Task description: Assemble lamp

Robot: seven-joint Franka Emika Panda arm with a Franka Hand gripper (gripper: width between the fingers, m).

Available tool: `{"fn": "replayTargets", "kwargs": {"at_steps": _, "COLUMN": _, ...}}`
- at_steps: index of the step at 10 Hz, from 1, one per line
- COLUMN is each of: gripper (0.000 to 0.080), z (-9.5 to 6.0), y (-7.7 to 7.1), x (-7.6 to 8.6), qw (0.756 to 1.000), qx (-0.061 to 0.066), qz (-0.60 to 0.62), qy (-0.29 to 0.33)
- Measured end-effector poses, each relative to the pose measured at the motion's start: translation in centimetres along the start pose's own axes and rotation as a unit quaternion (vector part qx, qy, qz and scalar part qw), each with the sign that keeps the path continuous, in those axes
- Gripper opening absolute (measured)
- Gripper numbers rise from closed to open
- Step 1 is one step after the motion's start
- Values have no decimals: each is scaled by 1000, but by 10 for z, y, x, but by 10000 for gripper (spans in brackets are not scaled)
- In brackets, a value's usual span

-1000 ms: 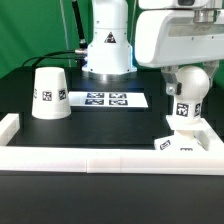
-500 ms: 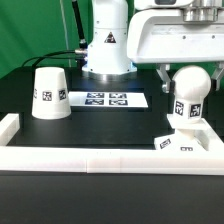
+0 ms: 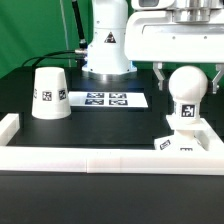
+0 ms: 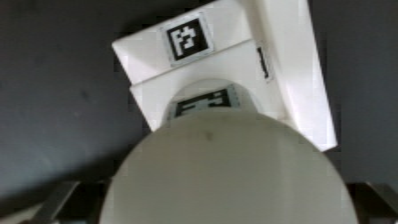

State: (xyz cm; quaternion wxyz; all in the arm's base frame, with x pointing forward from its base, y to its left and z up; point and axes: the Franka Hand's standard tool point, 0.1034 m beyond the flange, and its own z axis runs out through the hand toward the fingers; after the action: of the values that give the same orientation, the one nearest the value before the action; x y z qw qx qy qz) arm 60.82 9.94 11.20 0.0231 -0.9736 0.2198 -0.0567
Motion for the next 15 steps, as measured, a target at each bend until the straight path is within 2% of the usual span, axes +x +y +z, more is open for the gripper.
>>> {"fn": "replayTargets", "kwargs": {"at_steps": 2, "gripper": 580, "z": 0, "y": 0, "x": -1, "qw": 995, "qx": -1, "qz": 101, "qy": 0}}
{"fn": "replayTargets", "kwargs": {"at_steps": 5, "gripper": 580, "z": 0, "y": 0, "x": -3, "qw": 969, "qx": -2, "qz": 245, "qy": -2}}
{"fn": "replayTargets", "kwargs": {"at_steps": 7, "gripper": 580, "z": 0, "y": 0, "x": -2, "qw": 959, "qx": 1, "qz": 282, "qy": -6}}
{"fn": "replayTargets", "kwargs": {"at_steps": 8, "gripper": 638, "z": 0, "y": -3, "x": -3, "qw": 956, "qx": 1, "qz": 292, "qy": -7}}
{"fn": "replayTargets", "kwargs": {"at_steps": 9, "gripper": 680, "z": 0, "y": -4, "x": -4, "qw": 960, "qx": 2, "qz": 280, "qy": -7}}
{"fn": "replayTargets", "kwargs": {"at_steps": 12, "gripper": 696, "z": 0, "y": -5, "x": -5, "qw": 973, "qx": -1, "qz": 230, "qy": -12}}
{"fn": "replayTargets", "kwargs": {"at_steps": 15, "gripper": 698, "z": 0, "y": -4, "x": -5, "qw": 998, "qx": -1, "qz": 65, "qy": -12}}
